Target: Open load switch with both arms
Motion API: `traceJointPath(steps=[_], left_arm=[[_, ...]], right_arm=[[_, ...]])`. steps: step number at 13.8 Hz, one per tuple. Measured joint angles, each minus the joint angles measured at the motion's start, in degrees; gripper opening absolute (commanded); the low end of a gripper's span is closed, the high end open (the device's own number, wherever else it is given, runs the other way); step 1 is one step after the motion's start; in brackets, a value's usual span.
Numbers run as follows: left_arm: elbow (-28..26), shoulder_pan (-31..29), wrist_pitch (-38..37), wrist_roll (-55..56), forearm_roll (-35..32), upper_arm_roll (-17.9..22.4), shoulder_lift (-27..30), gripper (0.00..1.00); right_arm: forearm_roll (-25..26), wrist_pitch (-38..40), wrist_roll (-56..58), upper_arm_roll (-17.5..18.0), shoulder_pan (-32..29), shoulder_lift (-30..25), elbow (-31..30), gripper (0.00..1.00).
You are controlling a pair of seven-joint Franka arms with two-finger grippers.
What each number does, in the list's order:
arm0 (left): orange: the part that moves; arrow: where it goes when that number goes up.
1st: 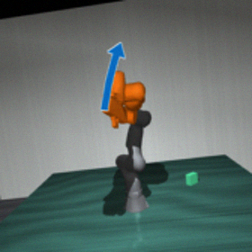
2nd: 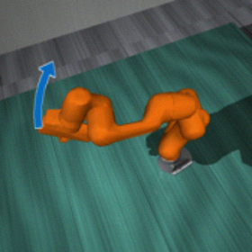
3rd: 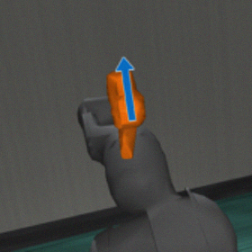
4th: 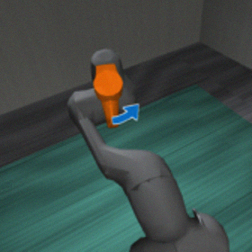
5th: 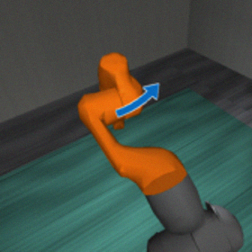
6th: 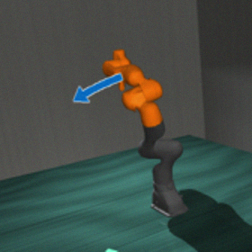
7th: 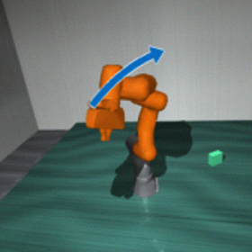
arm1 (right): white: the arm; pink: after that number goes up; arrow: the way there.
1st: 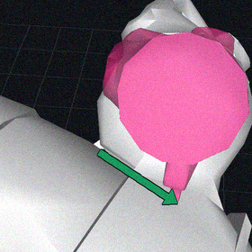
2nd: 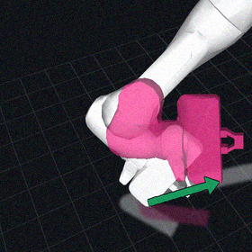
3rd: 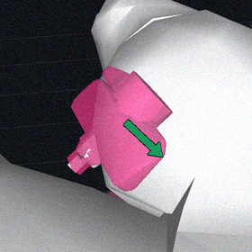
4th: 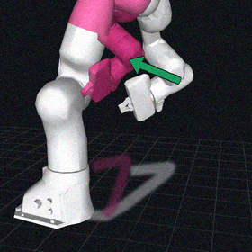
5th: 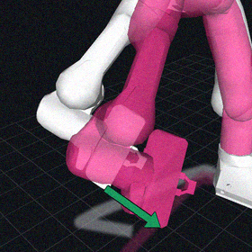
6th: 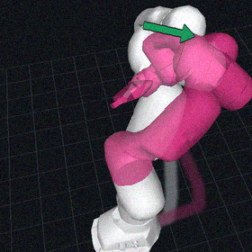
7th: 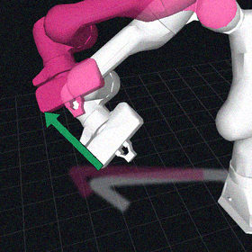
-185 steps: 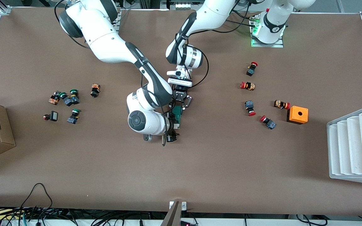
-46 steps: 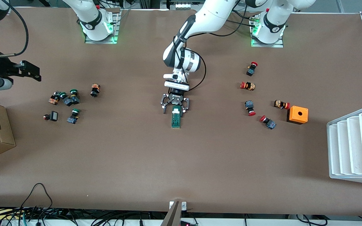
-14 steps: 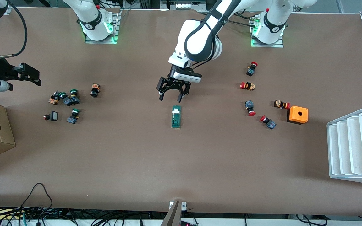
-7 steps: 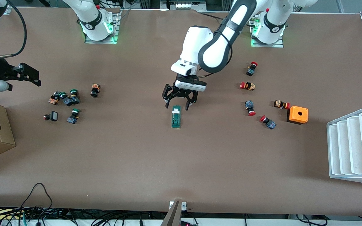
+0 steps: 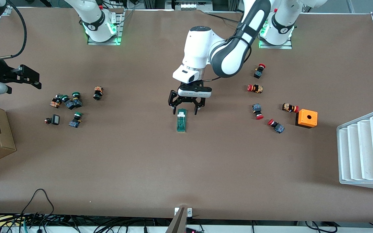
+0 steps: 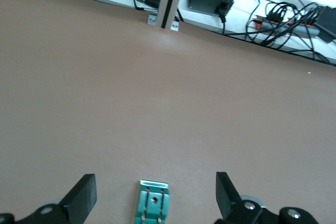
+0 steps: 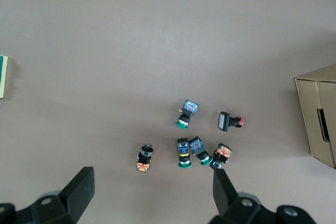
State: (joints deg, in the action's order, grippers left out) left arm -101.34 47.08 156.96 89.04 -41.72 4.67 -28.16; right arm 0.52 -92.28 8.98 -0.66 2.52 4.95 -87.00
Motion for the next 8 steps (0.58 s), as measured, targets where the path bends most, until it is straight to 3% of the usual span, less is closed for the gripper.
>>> traceJointPath(steps=[3,8], left_arm=[[1.7,-3.2,-6.4,-17.1,12.9,-1.2,1.4,1.0],[9.4,-11.0,-27.9,-42.7,30.2,-3.2,5.4,1.0]], right_arm=[[0.0,0.0,0.0,0.0,0.0,0.0,0.0,1.0],[0.0,0.0,0.0,0.0,0.0,0.0,0.0,1.0]])
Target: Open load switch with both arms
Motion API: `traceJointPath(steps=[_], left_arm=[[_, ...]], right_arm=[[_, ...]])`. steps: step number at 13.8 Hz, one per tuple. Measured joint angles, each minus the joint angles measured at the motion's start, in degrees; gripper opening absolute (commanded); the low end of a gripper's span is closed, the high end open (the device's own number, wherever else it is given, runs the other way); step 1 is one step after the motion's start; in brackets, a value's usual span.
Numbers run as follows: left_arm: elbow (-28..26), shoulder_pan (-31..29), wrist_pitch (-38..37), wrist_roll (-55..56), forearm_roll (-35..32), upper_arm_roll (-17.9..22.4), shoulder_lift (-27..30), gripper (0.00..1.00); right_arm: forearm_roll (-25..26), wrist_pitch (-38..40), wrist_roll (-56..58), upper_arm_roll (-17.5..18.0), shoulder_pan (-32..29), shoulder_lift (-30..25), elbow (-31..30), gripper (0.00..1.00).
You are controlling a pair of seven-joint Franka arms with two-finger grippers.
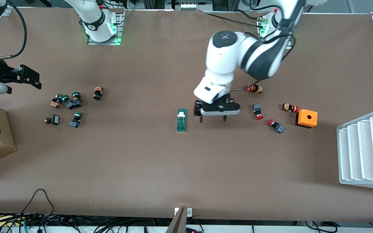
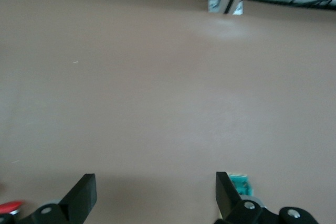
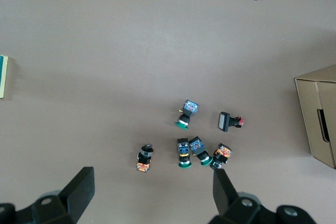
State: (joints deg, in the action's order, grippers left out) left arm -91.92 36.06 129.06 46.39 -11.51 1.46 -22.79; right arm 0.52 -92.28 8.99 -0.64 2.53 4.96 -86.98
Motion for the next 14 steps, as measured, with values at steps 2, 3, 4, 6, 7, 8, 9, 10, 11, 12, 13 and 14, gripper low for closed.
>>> traceJointPath(steps=[2,3,4,6,7,8,9,10,11,12,13,14], left_arm=[[2.7,-2.7,-8.5,-7.0,4.4,-0.1,1.9,1.0],[3.8,-4.1,-12.3,-10.1,6.2,0.0,2.8,1.0],[4.6,-5.5,-15.8,-12.9,7.5,0.0,3.7,1.0],[7.2,-8.5,-23.9,-17.0,8.2,0.0,5.1,1.0],[9.2,-9.9,-28.2,-18.6,8.2,0.0,5.5,1.0],[11.4,-11.1,-32.2,-20.2,8.3,0.0,5.8,1.0],[13.1,-12.2,-35.1,-21.2,8.3,0.0,6.1,1.0],[14.1,-13.2,-37.1,-22.0,8.3,-0.1,6.3,1.0],[14.5,-14.2,-38.4,-23.4,8.3,-0.1,6.4,1.0],[14.6,-15.3,-39.1,-25.4,8.3,-0.2,6.4,1.0],[14.6,-16.5,-39.4,-27.5,8.3,-0.2,6.4,1.0],[14.7,-17.8,-39.9,-29.5,8.3,-0.2,6.4,1.0]], right_arm=[[0.0,0.0,0.0,0.0,0.0,0.0,0.0,1.0],[0.0,0.0,0.0,0.0,0.0,0.0,0.0,1.0],[0.0,0.0,0.0,0.0,0.0,0.0,0.0,1.0],[0.0,0.0,0.0,0.0,0.0,0.0,0.0,1.0],[0.0,0.0,0.0,0.0,0.0,0.0,0.0,1.0],[0.0,0.0,0.0,0.1,0.0,0.0,0.0,1.0],[0.0,0.0,0.0,0.2,0.1,0.0,0.0,1.0],[0.0,0.0,0.0,0.2,0.1,0.0,0.0,1.0],[0.0,0.0,0.0,0.3,0.2,0.0,0.0,1.0],[0.0,0.0,0.0,0.3,0.2,0.0,0.0,1.0],[0.0,0.0,0.0,0.3,0.2,0.0,0.0,1.0],[0.0,0.0,0.0,0.4,0.3,0.0,0.0,1.0]])
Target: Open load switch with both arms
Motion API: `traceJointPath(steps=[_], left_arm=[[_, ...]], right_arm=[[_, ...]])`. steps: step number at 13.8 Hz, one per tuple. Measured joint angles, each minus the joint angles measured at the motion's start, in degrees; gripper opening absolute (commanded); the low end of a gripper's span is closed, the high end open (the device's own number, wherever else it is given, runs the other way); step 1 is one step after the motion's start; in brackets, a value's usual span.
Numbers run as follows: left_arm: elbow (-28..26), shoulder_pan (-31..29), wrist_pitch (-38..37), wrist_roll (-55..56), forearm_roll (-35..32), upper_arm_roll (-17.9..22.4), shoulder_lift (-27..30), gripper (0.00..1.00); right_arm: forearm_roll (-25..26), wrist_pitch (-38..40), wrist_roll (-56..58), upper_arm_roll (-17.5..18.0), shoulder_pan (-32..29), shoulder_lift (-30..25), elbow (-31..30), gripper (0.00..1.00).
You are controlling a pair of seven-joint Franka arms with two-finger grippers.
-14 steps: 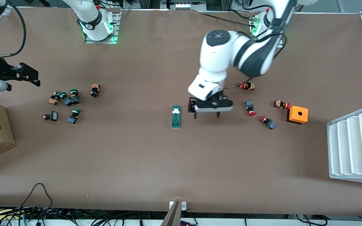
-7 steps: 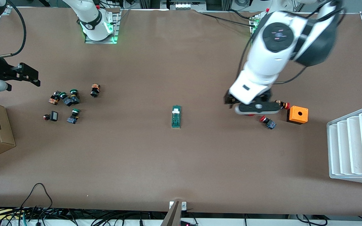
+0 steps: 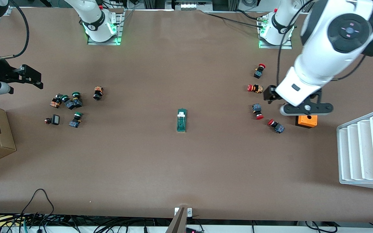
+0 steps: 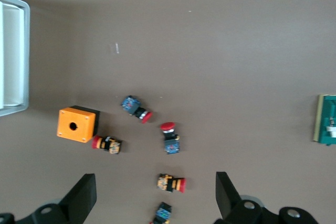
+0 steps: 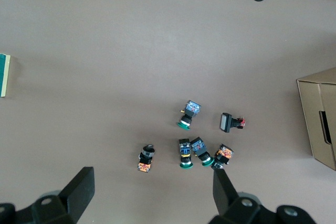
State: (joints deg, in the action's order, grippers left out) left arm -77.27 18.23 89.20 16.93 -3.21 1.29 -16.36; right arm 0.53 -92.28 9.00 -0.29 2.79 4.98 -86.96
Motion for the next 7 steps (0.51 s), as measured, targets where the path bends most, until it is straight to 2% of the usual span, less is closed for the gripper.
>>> traceJointPath(steps=[7], left_arm=[[3.8,-11.1,-5.0,-17.3,2.1,0.3,1.3,1.0]], right_arm=[[0.0,0.0,0.0,0.1,0.6,0.0,0.0,1.0]])
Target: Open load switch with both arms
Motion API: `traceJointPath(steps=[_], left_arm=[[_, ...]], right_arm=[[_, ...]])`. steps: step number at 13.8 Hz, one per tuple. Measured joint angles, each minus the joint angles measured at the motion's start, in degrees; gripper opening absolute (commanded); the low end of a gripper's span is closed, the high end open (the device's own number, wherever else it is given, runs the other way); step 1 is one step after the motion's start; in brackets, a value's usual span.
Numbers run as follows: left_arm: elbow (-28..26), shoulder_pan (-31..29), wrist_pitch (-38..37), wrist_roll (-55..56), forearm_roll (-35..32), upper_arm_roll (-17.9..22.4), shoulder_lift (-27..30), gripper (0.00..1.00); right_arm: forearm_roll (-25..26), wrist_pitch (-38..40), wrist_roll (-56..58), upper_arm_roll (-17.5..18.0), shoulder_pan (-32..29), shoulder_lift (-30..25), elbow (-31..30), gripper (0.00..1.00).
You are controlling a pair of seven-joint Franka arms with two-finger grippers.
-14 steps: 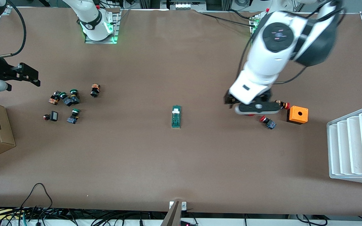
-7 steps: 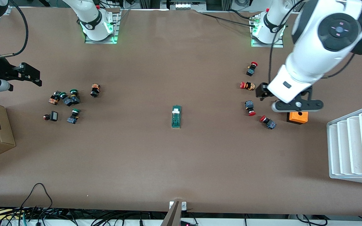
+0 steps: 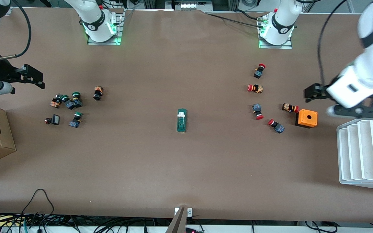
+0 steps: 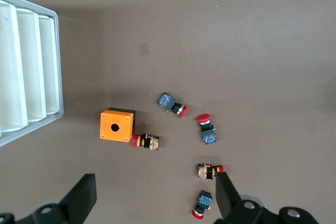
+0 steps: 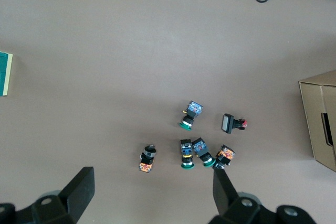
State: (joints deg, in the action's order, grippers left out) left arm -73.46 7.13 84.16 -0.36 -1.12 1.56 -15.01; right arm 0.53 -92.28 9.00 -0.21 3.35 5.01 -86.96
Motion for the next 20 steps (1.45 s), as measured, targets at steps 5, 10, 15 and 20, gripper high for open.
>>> traceJointPath(steps=[5,10,15,20], left_arm=[[0.0,-7.6,-0.3,-12.1,1.2,0.0,1.3,1.0],[-0.1,-11.7,-0.6,-16.3,2.2,-0.2,2.0,1.0],[-0.2,-11.8,-1.2,-8.0,5.6,-0.9,2.8,1.0],[-0.2,-10.5,-2.0,0.8,5.8,-4.0,3.4,1.0]], right_arm=[[0.0,0.0,0.0,0.0,0.0,0.0,0.0,1.0],[0.0,0.0,0.0,-0.2,0.0,0.0,0.0,1.0],[0.0,0.1,0.0,-0.6,-0.2,0.0,0.0,1.0],[0.0,0.1,0.0,-0.6,-0.2,0.0,0.0,1.0]])
